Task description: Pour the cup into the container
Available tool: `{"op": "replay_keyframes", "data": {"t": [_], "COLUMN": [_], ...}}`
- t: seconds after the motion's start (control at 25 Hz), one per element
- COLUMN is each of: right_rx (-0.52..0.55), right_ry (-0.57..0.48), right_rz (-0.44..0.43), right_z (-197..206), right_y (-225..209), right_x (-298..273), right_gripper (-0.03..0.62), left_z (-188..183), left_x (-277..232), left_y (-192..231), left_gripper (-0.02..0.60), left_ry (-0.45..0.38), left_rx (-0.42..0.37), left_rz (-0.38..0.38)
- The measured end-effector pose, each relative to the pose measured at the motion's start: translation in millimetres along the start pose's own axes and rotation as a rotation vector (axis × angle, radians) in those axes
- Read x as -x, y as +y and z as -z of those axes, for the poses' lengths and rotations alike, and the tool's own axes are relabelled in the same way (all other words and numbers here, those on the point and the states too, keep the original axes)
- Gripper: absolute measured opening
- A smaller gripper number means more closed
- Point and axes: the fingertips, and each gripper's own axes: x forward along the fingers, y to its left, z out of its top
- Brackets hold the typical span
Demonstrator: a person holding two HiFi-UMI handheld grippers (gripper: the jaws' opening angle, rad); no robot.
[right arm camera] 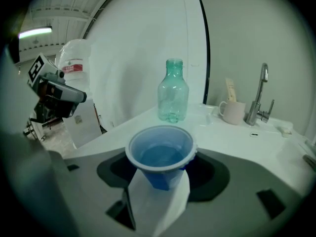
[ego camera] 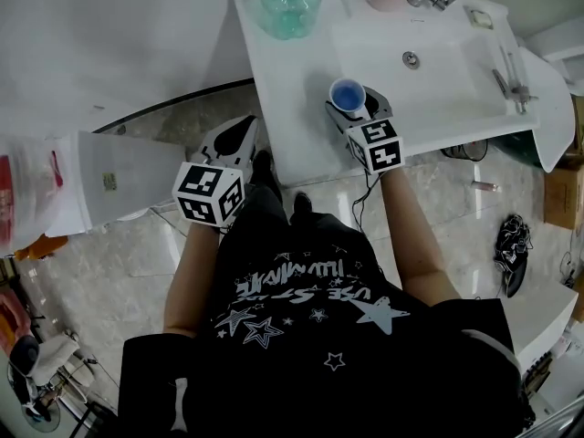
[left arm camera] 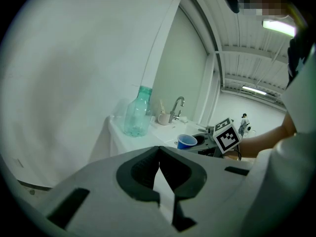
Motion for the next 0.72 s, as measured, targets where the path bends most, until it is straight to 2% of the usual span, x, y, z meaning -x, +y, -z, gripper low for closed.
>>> {"op": "replay_keyframes", "data": {"t": [0.72], "right_rx": [-0.046], "right_ry": [0.047], "right_rz": [-0.053], "right_z": [11.3], "right_y": [2.9], "right_x": [-14.4], "right_gripper": [0.318], "left_z": [-1.8], "left_x": [-6.4], "left_y": [-1.4], "left_gripper": [0.012], "left_ry": [0.003], "left_rx": [-0.005], "left_rz": [0.002]}}
